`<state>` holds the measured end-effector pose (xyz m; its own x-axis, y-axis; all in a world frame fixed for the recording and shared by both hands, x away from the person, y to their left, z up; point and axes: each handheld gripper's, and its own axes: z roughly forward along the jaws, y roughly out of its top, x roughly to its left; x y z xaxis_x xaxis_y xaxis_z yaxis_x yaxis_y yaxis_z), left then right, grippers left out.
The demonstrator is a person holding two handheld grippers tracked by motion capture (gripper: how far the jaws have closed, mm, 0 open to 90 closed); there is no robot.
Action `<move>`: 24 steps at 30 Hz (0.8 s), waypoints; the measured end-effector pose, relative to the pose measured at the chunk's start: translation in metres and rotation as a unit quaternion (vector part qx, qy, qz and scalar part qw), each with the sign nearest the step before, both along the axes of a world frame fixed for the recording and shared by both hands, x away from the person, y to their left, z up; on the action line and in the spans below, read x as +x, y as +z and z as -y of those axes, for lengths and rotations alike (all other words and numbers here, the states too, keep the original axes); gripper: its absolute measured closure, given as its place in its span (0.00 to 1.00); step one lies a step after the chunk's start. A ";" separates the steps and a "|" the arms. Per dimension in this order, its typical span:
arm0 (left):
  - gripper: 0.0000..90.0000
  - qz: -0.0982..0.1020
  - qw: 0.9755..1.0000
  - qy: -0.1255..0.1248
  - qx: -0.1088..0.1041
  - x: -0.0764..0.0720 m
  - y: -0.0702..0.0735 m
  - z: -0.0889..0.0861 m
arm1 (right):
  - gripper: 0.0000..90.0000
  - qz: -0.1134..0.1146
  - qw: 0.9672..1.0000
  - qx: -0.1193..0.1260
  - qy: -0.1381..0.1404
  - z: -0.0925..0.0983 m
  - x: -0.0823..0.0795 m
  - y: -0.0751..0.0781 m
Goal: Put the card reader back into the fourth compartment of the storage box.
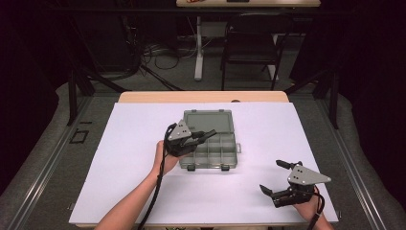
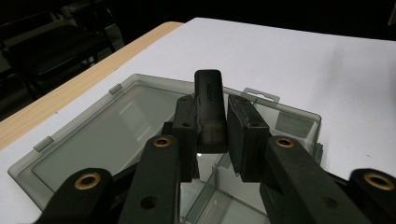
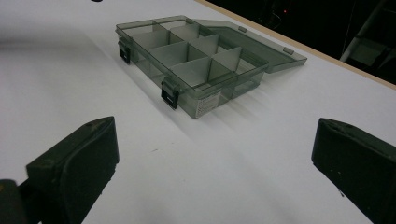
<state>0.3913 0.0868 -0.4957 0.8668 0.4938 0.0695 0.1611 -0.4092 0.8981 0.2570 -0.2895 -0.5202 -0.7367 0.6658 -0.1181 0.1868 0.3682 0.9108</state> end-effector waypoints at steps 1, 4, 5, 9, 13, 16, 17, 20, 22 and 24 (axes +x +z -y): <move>0.83 0.001 1.000 0.001 -0.001 0.001 0.000 0.001 | 0.00 0.000 1.000 0.000 0.000 0.000 0.000 0.000; 0.83 0.000 1.000 0.004 -0.001 0.002 0.000 0.003 | 0.00 0.000 1.000 0.000 0.000 0.000 0.000 0.000; 0.83 0.000 1.000 0.004 -0.002 0.003 0.001 0.004 | 0.00 0.000 1.000 0.000 0.001 0.000 0.000 0.000; 0.83 -0.002 1.000 0.008 -0.001 0.006 0.002 0.010 | 0.00 -0.001 1.000 0.000 0.000 0.000 0.000 0.000; 0.83 -0.003 1.000 0.009 0.002 0.008 0.003 0.015 | 0.00 -0.002 1.000 0.000 0.000 0.000 0.000 0.000; 0.83 -0.006 1.000 0.007 0.005 0.011 0.003 0.021 | 0.00 -0.001 1.000 0.000 0.000 0.000 0.000 0.000; 0.83 -0.006 1.000 0.007 0.005 0.011 0.003 0.021 | 0.00 -0.001 1.000 0.000 0.000 0.000 0.000 0.000; 0.83 -0.012 1.000 0.005 0.003 0.013 0.003 0.026 | 0.00 -0.002 1.000 0.000 0.000 0.000 0.000 0.000; 0.83 -0.016 1.000 0.003 0.002 0.014 0.003 0.028 | 0.00 -0.002 1.000 0.001 0.000 0.000 0.000 0.000; 0.83 -0.019 1.000 0.001 0.005 0.016 0.003 0.033 | 0.00 -0.003 1.000 0.002 0.000 0.000 0.000 0.000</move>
